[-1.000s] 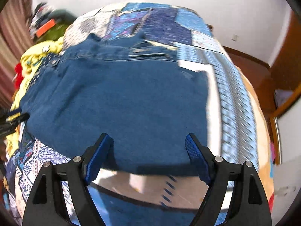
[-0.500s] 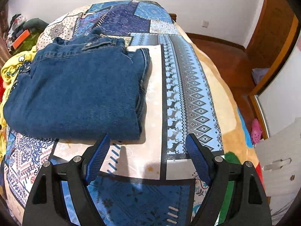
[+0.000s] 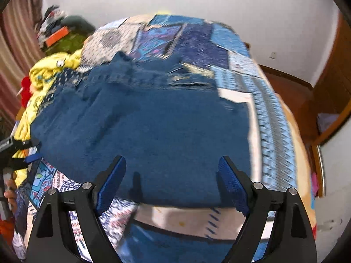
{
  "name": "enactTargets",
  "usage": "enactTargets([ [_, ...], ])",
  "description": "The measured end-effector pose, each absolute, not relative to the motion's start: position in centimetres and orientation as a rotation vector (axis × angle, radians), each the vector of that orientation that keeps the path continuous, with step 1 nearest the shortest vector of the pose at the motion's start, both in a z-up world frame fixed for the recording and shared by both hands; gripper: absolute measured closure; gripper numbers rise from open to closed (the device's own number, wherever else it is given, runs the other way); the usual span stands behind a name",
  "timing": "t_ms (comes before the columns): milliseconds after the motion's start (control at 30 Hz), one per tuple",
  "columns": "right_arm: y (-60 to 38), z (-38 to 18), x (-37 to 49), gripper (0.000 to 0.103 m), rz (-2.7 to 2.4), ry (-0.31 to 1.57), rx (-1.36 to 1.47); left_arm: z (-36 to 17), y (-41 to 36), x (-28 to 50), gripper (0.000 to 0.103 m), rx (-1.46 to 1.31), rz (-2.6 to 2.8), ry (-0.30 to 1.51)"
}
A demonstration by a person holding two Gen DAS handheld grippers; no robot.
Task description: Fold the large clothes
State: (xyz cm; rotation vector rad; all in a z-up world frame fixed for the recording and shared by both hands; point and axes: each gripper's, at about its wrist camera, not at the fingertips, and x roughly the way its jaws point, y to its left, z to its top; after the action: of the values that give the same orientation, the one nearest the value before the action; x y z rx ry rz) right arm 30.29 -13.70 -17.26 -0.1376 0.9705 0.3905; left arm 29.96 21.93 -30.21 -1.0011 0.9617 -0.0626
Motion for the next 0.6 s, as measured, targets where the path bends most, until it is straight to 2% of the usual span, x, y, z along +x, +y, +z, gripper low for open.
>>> enactTargets([
  [167,-11.4,-19.7,30.9,0.018,0.426,1.033,-0.172,-31.6,22.4,31.7,0.024,-1.073,-0.070,0.906],
  [267,-10.8,-20.3,31.0,0.011,0.417,1.021,-0.185,-31.8,22.5,33.1,0.026,-1.068,-0.038,0.873],
  [433,-10.8,-20.2,30.9,0.009,0.408,1.037,-0.181,-30.8,22.2,34.8,0.051,-1.014,0.028,0.868],
  [500,-10.9,-20.0,30.8,0.009,0.404,1.043,-0.179,-29.4,21.9,34.6,0.067,-0.971,0.053,0.837],
  [600,-10.9,-19.7,30.5,0.009,0.397,1.056,-0.179,-27.0,22.2,33.7,0.077,-0.946,0.024,0.766],
])
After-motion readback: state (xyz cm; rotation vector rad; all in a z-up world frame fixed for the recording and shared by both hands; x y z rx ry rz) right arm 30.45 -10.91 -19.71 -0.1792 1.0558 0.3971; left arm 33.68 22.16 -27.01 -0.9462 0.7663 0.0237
